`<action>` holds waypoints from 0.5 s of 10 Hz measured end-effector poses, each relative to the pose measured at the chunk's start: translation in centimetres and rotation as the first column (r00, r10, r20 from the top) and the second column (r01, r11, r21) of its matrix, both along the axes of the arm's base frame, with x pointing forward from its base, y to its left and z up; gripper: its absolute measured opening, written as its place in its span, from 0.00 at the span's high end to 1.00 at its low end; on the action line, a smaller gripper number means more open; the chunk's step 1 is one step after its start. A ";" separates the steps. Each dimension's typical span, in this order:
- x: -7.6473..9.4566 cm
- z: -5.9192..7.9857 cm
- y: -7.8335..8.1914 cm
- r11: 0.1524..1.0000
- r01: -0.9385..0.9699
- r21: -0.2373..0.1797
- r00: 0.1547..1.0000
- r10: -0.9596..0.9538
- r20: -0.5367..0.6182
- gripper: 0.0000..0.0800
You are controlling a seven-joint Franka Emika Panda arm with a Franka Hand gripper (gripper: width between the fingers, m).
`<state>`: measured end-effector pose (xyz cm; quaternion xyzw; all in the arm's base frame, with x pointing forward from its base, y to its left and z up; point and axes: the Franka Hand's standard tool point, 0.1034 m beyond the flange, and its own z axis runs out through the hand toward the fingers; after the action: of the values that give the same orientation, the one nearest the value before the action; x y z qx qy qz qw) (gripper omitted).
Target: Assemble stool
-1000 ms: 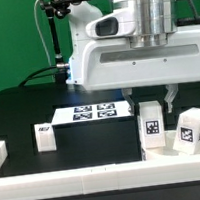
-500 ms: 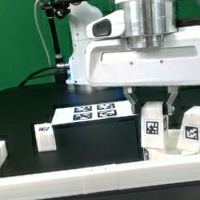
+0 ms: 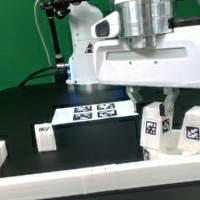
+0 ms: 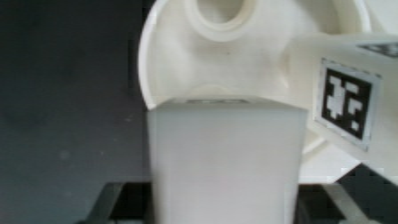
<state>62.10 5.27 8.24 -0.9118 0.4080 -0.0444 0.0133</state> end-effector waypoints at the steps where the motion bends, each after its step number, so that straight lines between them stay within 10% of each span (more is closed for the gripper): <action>1: 0.0 0.0 0.0 0.998 0.059 0.007 0.998 -0.059 0.000 0.58; 5: 0.1 -0.1 0.3 0.893 0.441 0.087 0.896 -0.444 0.015 0.58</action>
Offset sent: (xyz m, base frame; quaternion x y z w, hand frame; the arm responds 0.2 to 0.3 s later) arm -0.0145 0.0058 -0.0077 0.0188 0.0002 0.3140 0.9492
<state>62.17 5.55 8.16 -0.7928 0.6060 -0.0454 0.0471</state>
